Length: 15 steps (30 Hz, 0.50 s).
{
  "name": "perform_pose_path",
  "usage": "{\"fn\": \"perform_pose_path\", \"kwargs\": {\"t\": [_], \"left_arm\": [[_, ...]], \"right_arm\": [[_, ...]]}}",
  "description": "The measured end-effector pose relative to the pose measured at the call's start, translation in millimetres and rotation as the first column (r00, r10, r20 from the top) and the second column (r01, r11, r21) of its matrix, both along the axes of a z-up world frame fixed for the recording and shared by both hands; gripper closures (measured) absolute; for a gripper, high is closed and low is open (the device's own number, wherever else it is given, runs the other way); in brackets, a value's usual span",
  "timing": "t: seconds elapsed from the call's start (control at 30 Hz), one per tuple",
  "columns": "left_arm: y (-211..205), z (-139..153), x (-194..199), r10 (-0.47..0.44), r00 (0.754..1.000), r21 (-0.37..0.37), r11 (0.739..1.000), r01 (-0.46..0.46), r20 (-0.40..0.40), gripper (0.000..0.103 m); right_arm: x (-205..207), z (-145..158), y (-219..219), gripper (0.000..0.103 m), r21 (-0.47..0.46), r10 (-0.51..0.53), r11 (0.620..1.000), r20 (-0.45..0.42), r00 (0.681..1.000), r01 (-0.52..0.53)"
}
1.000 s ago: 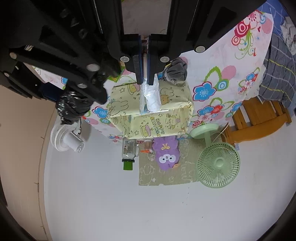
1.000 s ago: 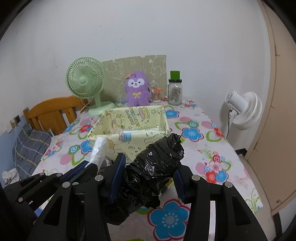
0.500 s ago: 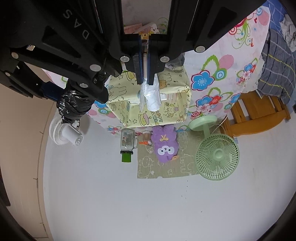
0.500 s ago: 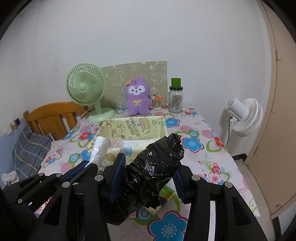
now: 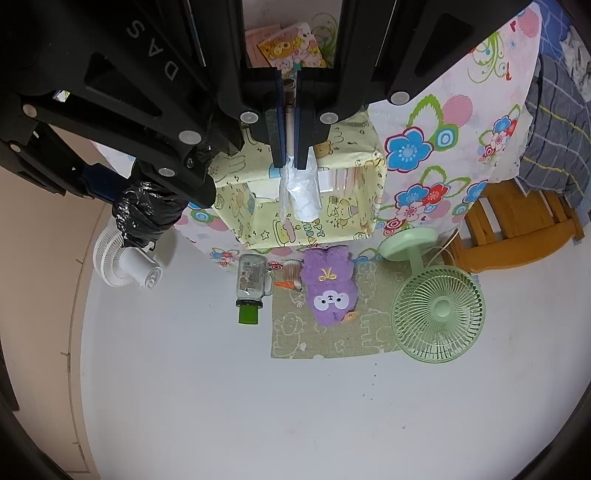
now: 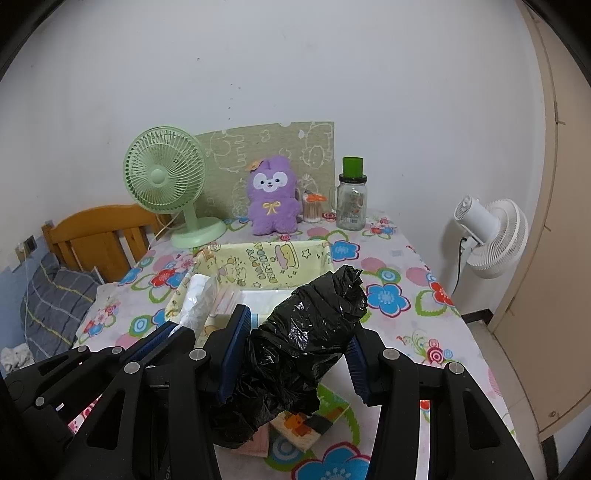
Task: Organize soft objects
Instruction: 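Lift the black bag and white cloth and carry both over the fabric box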
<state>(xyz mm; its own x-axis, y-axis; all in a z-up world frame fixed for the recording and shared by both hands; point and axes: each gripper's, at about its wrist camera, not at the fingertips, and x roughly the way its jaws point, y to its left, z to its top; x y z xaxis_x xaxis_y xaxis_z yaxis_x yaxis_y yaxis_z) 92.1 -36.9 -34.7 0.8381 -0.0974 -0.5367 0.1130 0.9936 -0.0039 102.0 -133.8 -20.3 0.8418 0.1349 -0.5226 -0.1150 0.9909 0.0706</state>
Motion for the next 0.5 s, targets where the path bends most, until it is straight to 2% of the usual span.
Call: {"fn": "perform_pose_path", "kwargs": {"t": [0.5], "left_arm": [[4,1,30,0.015,1.000,0.003,1.000,-0.015,0.003,0.102]], "right_arm": [[34,0,5,0.051,-0.001,0.013,1.000,-0.005,1.000,-0.013]]}}
